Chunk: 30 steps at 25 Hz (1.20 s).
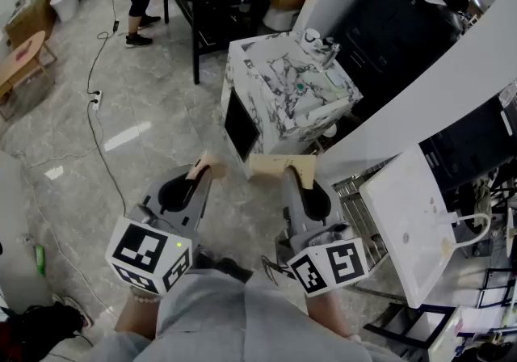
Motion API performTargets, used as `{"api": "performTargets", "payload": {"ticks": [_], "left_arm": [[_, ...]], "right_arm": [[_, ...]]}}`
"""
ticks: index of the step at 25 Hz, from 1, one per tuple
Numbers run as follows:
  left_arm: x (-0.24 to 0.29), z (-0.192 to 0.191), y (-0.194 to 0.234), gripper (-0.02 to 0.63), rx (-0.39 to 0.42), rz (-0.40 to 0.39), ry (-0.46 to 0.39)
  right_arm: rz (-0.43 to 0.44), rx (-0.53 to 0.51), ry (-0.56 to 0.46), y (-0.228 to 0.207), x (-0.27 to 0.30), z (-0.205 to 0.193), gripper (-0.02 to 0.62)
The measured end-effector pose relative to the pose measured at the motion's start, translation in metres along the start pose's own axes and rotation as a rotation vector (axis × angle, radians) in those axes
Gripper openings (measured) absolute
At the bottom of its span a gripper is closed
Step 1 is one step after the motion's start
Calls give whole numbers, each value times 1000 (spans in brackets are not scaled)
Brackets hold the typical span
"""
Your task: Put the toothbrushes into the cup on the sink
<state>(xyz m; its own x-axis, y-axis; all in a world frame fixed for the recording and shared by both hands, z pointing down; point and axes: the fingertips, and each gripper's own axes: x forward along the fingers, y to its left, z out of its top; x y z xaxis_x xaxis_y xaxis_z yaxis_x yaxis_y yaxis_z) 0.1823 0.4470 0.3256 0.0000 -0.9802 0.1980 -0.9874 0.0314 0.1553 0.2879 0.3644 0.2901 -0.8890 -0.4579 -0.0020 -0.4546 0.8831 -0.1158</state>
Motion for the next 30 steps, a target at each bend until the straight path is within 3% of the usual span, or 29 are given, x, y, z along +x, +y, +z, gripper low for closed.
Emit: {"api": "performTargets", "payload": {"ticks": [19,30], "left_arm": [[-12,3,32,6,-17,55,-16],[-49,10,74,6,-7,116,-31]], "right_arm": [[-7,29,-4,7,19,-4,43],[101,-10,-34,56,50,6,43]]}}
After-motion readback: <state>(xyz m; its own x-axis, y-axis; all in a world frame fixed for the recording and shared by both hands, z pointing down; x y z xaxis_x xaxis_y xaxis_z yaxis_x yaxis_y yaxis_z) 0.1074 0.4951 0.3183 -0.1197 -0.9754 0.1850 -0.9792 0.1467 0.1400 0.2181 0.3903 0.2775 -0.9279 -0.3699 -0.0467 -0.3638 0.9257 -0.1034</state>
